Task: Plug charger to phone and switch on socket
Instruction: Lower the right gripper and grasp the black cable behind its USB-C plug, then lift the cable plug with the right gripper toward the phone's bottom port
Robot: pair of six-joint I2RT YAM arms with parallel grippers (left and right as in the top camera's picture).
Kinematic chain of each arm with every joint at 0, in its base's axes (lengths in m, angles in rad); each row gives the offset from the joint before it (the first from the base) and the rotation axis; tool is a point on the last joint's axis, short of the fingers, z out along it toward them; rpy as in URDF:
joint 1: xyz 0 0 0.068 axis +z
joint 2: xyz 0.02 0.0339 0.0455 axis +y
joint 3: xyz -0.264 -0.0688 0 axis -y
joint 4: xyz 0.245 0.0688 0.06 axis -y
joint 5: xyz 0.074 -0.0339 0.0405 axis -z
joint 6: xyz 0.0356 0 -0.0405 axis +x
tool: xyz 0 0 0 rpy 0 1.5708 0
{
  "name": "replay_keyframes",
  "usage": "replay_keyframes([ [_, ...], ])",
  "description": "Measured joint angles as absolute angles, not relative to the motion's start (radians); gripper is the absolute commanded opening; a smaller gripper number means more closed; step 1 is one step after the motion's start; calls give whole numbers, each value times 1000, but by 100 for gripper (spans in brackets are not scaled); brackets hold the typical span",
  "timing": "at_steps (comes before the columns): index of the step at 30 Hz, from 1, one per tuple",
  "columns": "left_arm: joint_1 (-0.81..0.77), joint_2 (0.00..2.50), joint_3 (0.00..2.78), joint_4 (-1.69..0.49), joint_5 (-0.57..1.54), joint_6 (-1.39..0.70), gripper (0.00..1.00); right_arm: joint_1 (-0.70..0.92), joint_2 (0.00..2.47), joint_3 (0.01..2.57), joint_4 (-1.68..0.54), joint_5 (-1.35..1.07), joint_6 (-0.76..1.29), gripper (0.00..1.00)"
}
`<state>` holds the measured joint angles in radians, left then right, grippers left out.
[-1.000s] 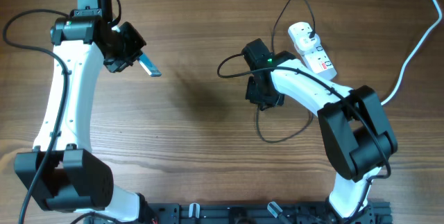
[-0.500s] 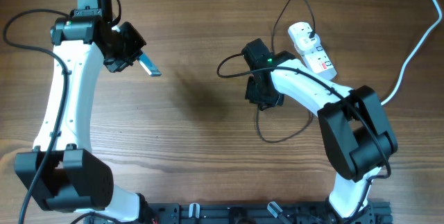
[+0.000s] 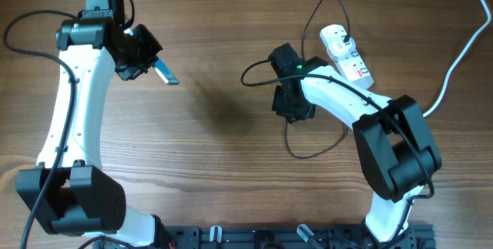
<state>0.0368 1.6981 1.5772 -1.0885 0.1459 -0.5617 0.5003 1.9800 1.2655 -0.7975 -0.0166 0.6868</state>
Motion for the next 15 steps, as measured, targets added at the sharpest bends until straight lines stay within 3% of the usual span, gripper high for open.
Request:
replay_keyframes([
  [5,37,1698,1577,-1089,146,-562,4,500,1980,1266,-800,-18,684,18],
  [15,37,1698,1577,-1089,146,-562,4,500,1980,1266,-802,-19,684,15],
])
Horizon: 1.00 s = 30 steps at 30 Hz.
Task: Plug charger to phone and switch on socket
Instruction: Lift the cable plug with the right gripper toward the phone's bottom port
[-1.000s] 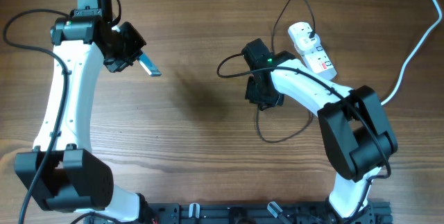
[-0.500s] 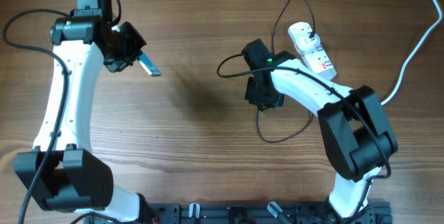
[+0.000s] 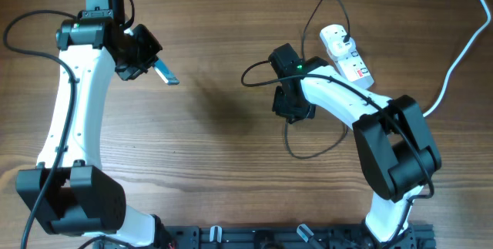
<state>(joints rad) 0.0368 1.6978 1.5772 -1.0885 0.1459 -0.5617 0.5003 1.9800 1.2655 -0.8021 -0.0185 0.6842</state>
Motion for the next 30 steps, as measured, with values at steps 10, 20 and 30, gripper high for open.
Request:
replay_keyframes([
  [10,37,1698,1577,-1088,146,-562,4,500,1980,1265,-788,-25,683,4],
  [20,37,1698,1577,-957,503,-401,4,501,1862,1316,-852,-215,505,4],
  [30,32,1698,1577,-845,1003,-292,4,612,1353,1351,-875,-492,274,5],
])
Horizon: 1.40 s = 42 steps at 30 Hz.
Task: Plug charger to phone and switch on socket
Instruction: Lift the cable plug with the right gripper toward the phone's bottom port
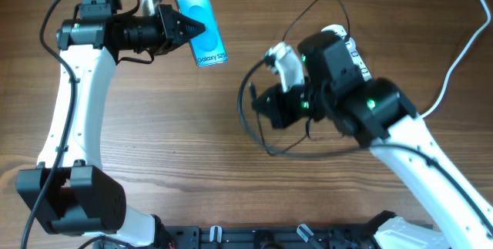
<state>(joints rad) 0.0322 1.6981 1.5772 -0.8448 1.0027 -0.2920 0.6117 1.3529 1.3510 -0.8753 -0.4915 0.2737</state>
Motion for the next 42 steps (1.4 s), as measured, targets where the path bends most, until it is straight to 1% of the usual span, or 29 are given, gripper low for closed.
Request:
replay_keyframes([
  [4,10,1698,1577,-845,1061,-278,4,728,1348,1351,-875,-416,276,4],
  [7,-31,1698,1577,-848,1097,-240,4,810,1363,1351,-873,-265,336,4],
  [10,-70,1698,1577,-848,1118,-221,4,824,1369,1351,-865,-161,404,4],
  [13,-72,1698,1577,-848,1137,-206,4,824,1373,1351,-835,-109,450,4],
  [17,-70,1698,1577,-848,1208,-166,4,824,1396,1351,-809,-92,479,4],
  [22,-70,1698,1577,-848,1244,-146,4,824,1407,1351,-776,-93,487,4],
  [42,-70,1698,1577,-848,1229,-135,4,821,1407,1351,-716,-96,494,4],
])
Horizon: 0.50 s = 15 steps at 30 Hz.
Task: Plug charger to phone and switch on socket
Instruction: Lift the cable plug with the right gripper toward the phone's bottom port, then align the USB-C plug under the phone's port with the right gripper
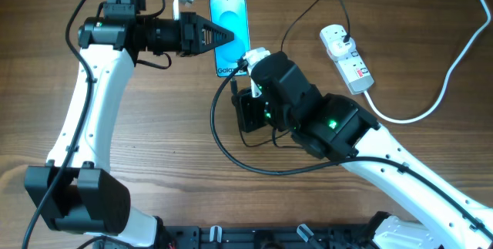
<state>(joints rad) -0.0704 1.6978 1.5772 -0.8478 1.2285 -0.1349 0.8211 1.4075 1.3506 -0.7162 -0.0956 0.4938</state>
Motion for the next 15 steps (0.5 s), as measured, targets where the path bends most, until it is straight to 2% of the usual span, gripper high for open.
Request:
replay_keyframes([
  [15,-70,1698,1577,-847,1229,-132,4,819,1407,1351,-735,-80,505,5],
])
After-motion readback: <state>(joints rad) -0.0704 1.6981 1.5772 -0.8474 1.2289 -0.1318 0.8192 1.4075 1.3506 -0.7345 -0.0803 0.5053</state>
